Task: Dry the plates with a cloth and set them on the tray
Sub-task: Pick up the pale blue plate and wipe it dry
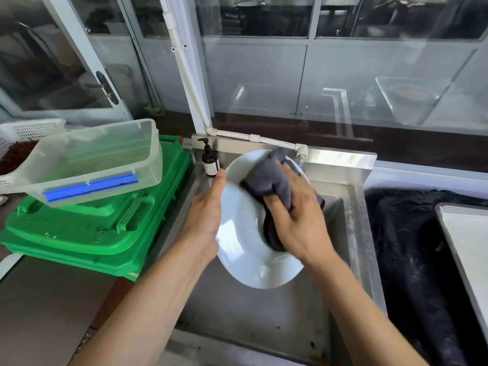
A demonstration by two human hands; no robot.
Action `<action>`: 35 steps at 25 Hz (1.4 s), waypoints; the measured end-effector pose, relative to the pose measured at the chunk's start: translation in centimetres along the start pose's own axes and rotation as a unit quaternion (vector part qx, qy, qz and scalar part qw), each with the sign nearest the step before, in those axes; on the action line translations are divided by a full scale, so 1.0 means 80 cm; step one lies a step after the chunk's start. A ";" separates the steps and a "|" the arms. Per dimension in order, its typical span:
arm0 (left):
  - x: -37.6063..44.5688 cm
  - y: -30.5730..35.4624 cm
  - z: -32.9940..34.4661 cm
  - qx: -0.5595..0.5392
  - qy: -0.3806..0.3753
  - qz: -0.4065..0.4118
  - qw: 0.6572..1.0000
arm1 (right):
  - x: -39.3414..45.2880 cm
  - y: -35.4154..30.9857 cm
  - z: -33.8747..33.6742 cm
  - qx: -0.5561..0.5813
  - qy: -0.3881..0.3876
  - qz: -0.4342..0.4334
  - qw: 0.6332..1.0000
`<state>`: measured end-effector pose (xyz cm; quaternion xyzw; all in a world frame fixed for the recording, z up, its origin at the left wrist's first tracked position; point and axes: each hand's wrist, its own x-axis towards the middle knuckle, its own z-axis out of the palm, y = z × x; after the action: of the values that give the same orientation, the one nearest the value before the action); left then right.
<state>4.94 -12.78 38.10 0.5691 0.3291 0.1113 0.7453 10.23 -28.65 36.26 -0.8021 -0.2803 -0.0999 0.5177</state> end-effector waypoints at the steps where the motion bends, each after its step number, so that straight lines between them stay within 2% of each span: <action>1: 0.000 0.001 -0.001 -0.002 0.015 -0.003 1.000 | -0.025 0.006 0.006 0.000 -0.006 -0.039 0.999; 3: 0.002 0.005 -0.004 -0.010 0.033 -0.022 0.999 | -0.078 0.019 0.019 -0.014 -0.030 -0.111 0.993; 6: 0.009 0.004 -0.010 -0.028 0.026 -0.043 0.998 | -0.123 0.034 0.028 -0.091 -0.036 -0.162 0.982; 10: 0.007 -0.007 -0.003 0.039 0.006 -0.006 0.999 | -0.073 0.012 0.020 -0.106 -0.026 -0.157 0.982; 12: 0.001 -0.008 0.004 0.055 -0.017 0.017 0.998 | -0.022 -0.001 0.010 -0.081 -0.042 -0.119 0.989; 14: -0.003 -0.008 0.005 0.050 -0.009 0.025 0.998 | 0.017 0.001 -0.005 -0.044 -0.049 -0.071 0.995; 16: -0.002 -0.004 0.003 0.020 -0.009 0.017 1.000 | 0.030 0.015 -0.018 -0.004 -0.021 0.022 1.000; 18: 0.001 0.002 -0.001 0.010 -0.019 0.026 0.999 | 0.014 0.035 -0.022 0.065 0.033 0.145 0.987; 20: 0.002 0.010 -0.002 0.003 -0.020 0.039 0.999 | -0.023 0.051 -0.014 0.126 0.086 0.222 0.963; 23: 0.001 0.018 -0.001 -0.019 -0.008 0.047 0.999 | -0.091 0.059 0.013 0.161 0.141 0.259 0.942; 25: 0.004 0.019 0.000 -0.028 0.005 0.052 0.998 | -0.138 0.050 0.040 0.174 0.139 0.262 0.939; 28: 0.008 0.024 0.004 -0.047 0.027 0.060 0.997 | -0.183 0.024 0.068 0.162 0.088 0.213 0.959; 30: 0.010 0.023 0.006 -0.050 0.034 0.069 0.996 | -0.183 0.006 0.076 0.146 0.021 0.103 0.984; 32: 0.009 0.016 0.008 -0.042 0.042 0.061 0.996 | -0.172 -0.004 0.082 0.083 -0.057 -0.065 0.993; 33: 0.007 0.011 0.008 -0.039 0.042 0.059 0.997 | -0.165 -0.004 0.085 0.053 -0.082 -0.116 0.988; 35: 0.003 0.003 0.007 -0.042 0.030 0.053 0.997 | -0.161 0.005 0.084 0.004 -0.095 -0.143 0.985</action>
<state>5.50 -13.01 38.28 0.5506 0.3158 0.1812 0.7512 -1.04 -27.29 27.18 -0.7574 -0.4408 -0.0952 0.4722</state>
